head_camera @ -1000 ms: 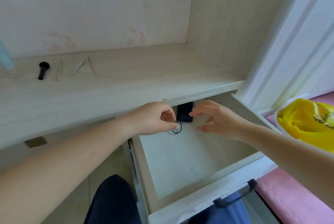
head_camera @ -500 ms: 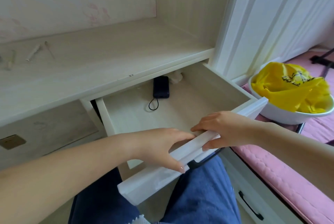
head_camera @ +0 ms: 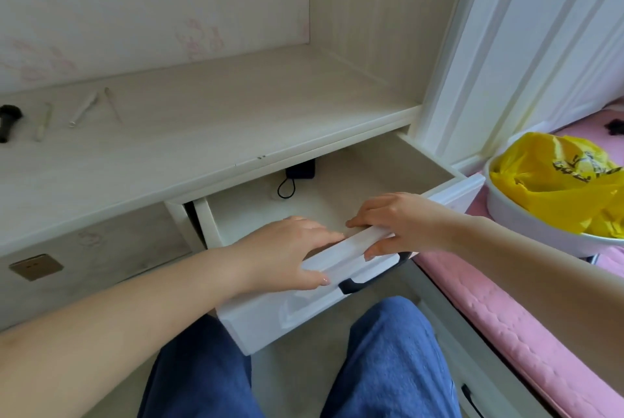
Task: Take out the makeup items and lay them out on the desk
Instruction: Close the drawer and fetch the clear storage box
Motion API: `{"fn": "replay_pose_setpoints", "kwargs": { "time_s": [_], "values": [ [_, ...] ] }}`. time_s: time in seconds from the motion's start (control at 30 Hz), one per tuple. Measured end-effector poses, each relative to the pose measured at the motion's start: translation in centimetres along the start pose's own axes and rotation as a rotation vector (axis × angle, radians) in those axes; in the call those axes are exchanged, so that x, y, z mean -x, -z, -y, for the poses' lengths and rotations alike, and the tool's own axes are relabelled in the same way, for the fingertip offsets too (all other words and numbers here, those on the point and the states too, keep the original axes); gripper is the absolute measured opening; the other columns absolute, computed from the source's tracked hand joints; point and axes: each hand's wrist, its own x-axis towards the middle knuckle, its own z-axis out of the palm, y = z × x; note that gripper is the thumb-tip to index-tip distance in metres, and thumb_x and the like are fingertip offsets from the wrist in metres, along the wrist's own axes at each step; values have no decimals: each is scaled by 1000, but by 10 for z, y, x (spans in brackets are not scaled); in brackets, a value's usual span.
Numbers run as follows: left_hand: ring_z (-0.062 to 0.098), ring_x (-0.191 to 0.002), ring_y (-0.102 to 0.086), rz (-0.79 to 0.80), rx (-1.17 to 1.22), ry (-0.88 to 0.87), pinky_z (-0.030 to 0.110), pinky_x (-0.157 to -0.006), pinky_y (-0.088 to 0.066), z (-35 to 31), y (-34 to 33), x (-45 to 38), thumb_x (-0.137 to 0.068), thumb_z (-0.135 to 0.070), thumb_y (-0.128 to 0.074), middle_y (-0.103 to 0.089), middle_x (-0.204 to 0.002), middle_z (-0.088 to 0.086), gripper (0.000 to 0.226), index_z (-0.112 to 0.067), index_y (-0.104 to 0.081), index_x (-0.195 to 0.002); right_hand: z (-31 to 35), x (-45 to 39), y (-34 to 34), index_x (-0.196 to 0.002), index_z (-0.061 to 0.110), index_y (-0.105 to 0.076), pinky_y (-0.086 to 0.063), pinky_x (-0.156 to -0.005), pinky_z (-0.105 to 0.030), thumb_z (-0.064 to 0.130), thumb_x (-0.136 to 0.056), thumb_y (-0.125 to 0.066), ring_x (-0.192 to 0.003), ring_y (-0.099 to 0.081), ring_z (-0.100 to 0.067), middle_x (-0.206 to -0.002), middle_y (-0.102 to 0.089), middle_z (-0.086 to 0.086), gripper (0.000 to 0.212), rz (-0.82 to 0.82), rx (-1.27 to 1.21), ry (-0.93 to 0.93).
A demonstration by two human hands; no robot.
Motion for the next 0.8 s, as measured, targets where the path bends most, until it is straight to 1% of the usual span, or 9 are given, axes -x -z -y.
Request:
{"fn": "replay_pose_setpoints", "kwargs": {
  "time_s": [0.07,0.13,0.2,0.27,0.3,0.4,0.5,0.63,0.8],
  "values": [
    [13,-132,-32,-151,-122,14,26,-105,-27,10,0,2,-83,-50,-58,-41,-144,-11,74,-34,-23,-146,-3,-13,1,-126,27,-56,-48,-92,-40,64,-74,-55,-109,-57,-17,-120,-59,6,64,-140,74,60],
    [22,-139,-30,-306,-289,35,34,-111,-24,22,1,2,-78,-57,-59,-36,-150,-1,84,-26,-24,-147,-3,-28,3,-129,24,-54,-41,-104,-40,61,-71,-63,-120,-53,-21,-131,-55,2,70,-289,203,106],
    [26,-146,-12,-330,-399,127,41,-116,-10,32,7,2,-76,-66,-54,-16,-158,7,96,-21,-12,-150,-1,-44,7,-136,21,-46,-29,-110,-41,60,-65,-69,-133,-41,-25,-144,-44,-4,84,-359,289,101],
    [24,-146,13,-300,-420,243,44,-117,6,43,14,1,-76,-73,-47,10,-159,7,106,-18,7,-150,1,-59,13,-143,19,-35,-17,-113,-42,64,-63,-69,-142,-24,-27,-154,-27,-9,99,-353,324,59],
    [24,-145,19,-298,-432,285,44,-117,9,48,18,0,-75,-75,-44,17,-158,7,109,-18,13,-148,0,-67,16,-146,18,-28,-11,-115,-44,66,-62,-68,-145,-15,-27,-156,-19,-10,105,-338,336,34],
    [24,-144,20,-324,-451,359,44,-117,10,63,26,-1,-71,-81,-43,18,-158,8,116,-16,15,-148,-2,-88,23,-150,16,-5,1,-116,-48,68,-66,-64,-146,6,-28,-159,3,-11,115,-281,364,-30],
    [25,-145,18,-321,-464,441,44,-118,7,76,35,-2,-67,-83,-45,16,-158,10,122,-14,16,-148,-7,-104,25,-149,18,8,8,-115,-46,66,-69,-63,-145,15,-26,-158,14,-9,117,-243,345,-79],
    [26,-145,16,-295,-473,528,43,-118,9,92,45,-4,-65,-85,-43,13,-158,13,125,-8,14,-147,-19,-119,23,-150,19,-2,7,-114,-47,63,-69,-66,-147,5,-26,-159,1,-10,113,-298,324,-91],
    [25,-147,7,-302,-433,549,42,-119,4,101,46,-9,-76,-73,-47,3,-159,13,111,-6,5,-149,-32,-125,14,-144,22,-30,-21,-113,-57,53,-66,-75,-140,-30,-29,-149,-37,-10,95,-435,287,-113]
  ]
}}
